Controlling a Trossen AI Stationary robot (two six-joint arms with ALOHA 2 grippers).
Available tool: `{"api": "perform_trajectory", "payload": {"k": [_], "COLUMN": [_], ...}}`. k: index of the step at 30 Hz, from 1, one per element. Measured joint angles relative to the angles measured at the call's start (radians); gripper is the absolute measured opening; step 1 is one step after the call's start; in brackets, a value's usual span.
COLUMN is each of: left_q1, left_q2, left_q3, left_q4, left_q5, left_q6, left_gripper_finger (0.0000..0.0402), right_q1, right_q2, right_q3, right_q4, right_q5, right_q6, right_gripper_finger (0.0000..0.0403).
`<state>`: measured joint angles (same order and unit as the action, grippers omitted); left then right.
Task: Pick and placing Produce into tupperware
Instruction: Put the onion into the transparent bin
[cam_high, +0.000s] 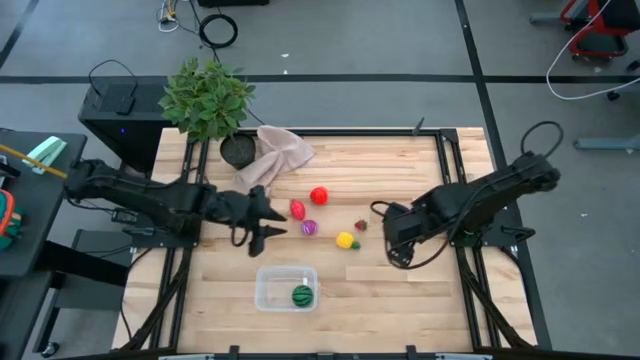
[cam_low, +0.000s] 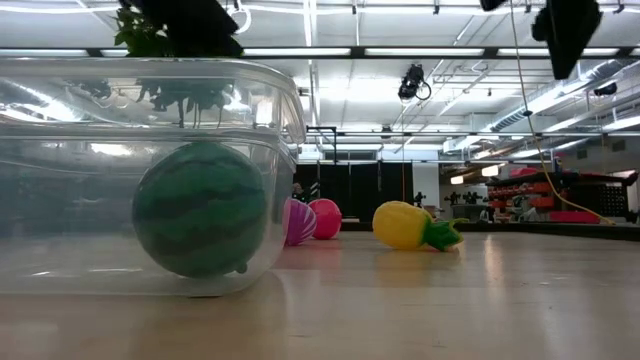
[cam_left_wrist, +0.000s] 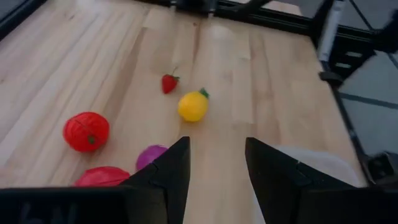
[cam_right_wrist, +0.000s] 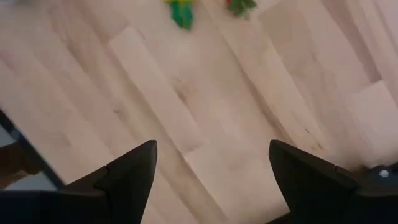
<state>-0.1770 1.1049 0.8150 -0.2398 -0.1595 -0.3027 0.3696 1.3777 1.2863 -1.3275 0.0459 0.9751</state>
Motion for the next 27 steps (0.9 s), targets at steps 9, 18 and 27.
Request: {"api": "perform_trajectory", "payload": {"k": [9,18,27], "left_q1": [0.111,0.173,0.185], "left_q2": [0.205,0.441,0.574], "left_q3": [0.121,0.448,0.471], "left_q4": [0.009,-0.376,-0.421], "left_q5": [0.0,0.01,0.19], "left_q6": [0.023,0.3,0.263], "left_gripper_finger": [0.0165,0.0177,0.0208], "right_q1": [-0.01,-0.022,-0.029], "right_q2": [-0.195,-0.23,-0.23], "right_q3": [-0.216,-0.277,-0.277], "right_q4": [0.101,0.15,0.184], "right_q5": [0.033,0.071,0.1], "right_q6": [-0.046,-0.193,-0.246], "right_gripper_finger": [0.0313,0.0311,0.0309]}}
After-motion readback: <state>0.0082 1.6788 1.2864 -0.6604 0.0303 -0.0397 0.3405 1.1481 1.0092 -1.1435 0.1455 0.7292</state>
